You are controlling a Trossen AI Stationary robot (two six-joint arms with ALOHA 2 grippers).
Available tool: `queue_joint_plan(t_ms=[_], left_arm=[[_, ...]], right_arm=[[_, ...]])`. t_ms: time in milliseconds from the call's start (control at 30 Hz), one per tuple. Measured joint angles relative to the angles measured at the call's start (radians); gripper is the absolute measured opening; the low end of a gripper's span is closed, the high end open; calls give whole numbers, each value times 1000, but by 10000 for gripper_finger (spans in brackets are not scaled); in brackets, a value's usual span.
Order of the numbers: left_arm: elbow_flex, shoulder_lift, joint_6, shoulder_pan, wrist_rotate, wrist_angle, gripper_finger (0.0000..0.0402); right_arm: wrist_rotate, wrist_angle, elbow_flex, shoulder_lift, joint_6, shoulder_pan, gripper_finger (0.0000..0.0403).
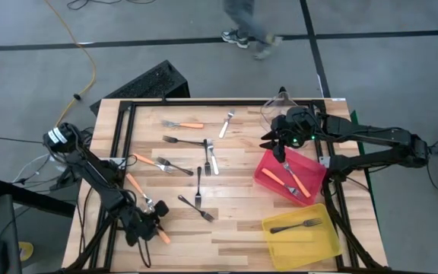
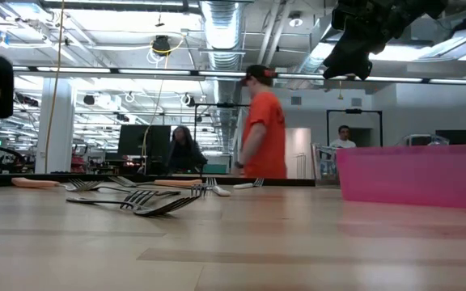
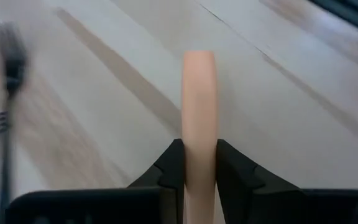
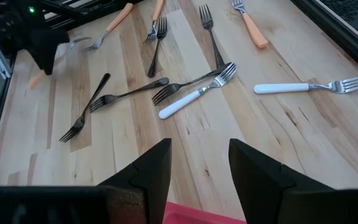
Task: Sort silverware by color (type)
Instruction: Put the orange fork into the red bin
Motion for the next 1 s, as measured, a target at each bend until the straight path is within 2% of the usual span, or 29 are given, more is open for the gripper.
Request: queue_joint_plan(t_ms=[333,600,767,833,933,1000], left_arm=[[2,-177,-149,14,-72,31,44],[3,-371,-66,38,-384,27,44],[3,-451,-75,111,-571,33,44],[3,-473,-86,153,-616,38,44],[3,-496,-69,221,-618,85,44],[4,-506,-29,270,-560,126,44]], right_arm=[[0,0,0,0,-1,-2,183],[0,76,0,8,0,-1,183],[1,166,0,43,-3,-1,183],[2,239,0,72,-3,-1,183],[2,376,0,127,-35,3,183],[3,496,0,170,-77,15,183]])
